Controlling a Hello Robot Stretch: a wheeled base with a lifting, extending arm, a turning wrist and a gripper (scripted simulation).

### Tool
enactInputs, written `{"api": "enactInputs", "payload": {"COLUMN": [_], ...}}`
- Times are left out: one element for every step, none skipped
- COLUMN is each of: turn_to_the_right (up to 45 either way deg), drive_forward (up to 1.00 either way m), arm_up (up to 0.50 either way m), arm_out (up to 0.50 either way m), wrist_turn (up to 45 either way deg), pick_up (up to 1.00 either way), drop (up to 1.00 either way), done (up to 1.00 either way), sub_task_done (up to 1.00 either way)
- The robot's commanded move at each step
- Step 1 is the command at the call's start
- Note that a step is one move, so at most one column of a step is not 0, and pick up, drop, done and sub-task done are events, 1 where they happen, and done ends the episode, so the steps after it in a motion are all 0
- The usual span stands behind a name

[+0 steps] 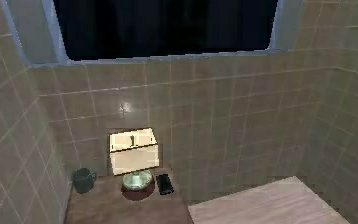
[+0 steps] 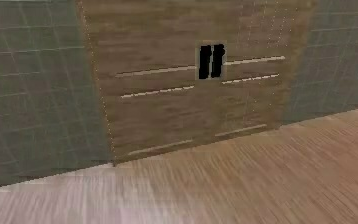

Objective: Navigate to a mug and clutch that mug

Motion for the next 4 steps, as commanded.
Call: {"api": "enactInputs", "payload": {"turn_to_the_right": [45.0, 27.0, 0.0, -45.0], "drive_forward": [0.00, 0.00, 0.15, 0.00], "arm_up": [0.00, 0.00, 0.00, 0.00], "arm_out": [0.00, 0.00, 0.00, 0.00], "wrist_turn": [0.0, 0.0, 0.0, 0.0], "pick_up": [0.00, 0.00, 0.00, 0.00], "drop": [0.00, 0.00, 0.00, 0.00], "done": [0.00, 0.00, 0.00, 0.00], "sub_task_done": [0.00, 0.00, 0.00, 0.00]}}
